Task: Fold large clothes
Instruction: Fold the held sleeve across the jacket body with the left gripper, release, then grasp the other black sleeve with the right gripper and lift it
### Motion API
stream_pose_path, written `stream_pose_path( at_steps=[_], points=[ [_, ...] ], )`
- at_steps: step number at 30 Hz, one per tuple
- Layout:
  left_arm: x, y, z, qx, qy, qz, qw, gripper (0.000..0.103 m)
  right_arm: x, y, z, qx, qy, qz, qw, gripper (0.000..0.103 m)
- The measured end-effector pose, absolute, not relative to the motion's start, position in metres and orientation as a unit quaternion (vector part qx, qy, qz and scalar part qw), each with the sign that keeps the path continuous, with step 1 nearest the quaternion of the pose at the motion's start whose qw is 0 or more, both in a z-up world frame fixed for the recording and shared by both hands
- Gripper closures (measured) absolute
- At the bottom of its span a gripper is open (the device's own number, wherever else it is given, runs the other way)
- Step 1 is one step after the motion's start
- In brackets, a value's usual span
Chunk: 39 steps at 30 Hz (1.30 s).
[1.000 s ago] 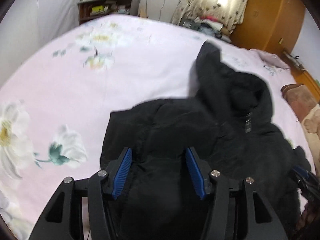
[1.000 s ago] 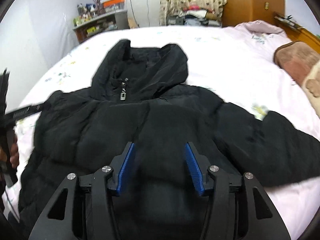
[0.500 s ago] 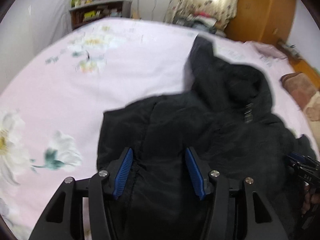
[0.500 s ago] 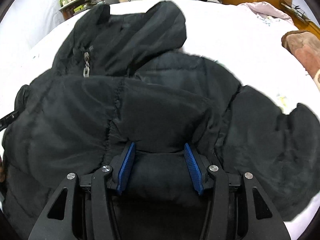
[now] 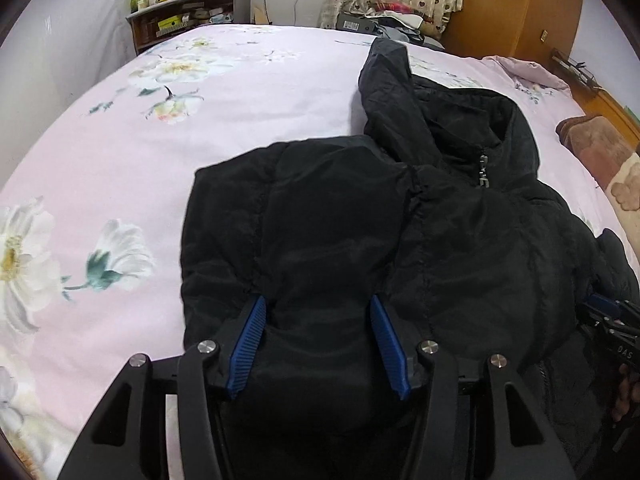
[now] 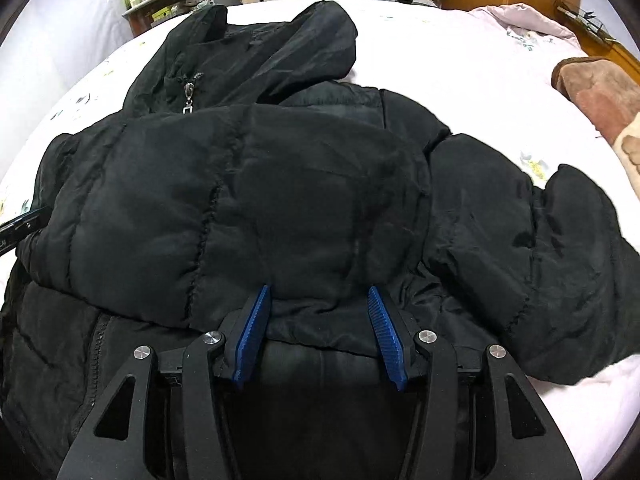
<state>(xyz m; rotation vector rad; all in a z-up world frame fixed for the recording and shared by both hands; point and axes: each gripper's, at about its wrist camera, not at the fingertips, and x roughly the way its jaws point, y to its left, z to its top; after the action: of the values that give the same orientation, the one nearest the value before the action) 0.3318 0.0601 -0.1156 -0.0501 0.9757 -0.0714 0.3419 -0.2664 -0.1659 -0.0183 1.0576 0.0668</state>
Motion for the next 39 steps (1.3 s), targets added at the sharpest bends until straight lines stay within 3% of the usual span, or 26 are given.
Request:
stream_pose_path(
  at_steps=[12,23,39],
  points=[
    [0.218,0.035,-0.043,-0.021,0.41,-0.076,0.909,0.049,0.227,-0.269,-0.083,0.01,0.443,0.006,0.896,0.052],
    [0.134,0.012,-0.021,-0.033,0.41,-0.096,0.906,0.049,0.152,-0.259,-0.056,0.016,0.421,0.017,0.907,0.051],
    [0.109,-0.025,0.009,-0.024,0.39,-0.12,0.913,0.049,0.107,-0.278,-0.033,0.056,0.401,0.02,0.914,0.051]
  ],
)
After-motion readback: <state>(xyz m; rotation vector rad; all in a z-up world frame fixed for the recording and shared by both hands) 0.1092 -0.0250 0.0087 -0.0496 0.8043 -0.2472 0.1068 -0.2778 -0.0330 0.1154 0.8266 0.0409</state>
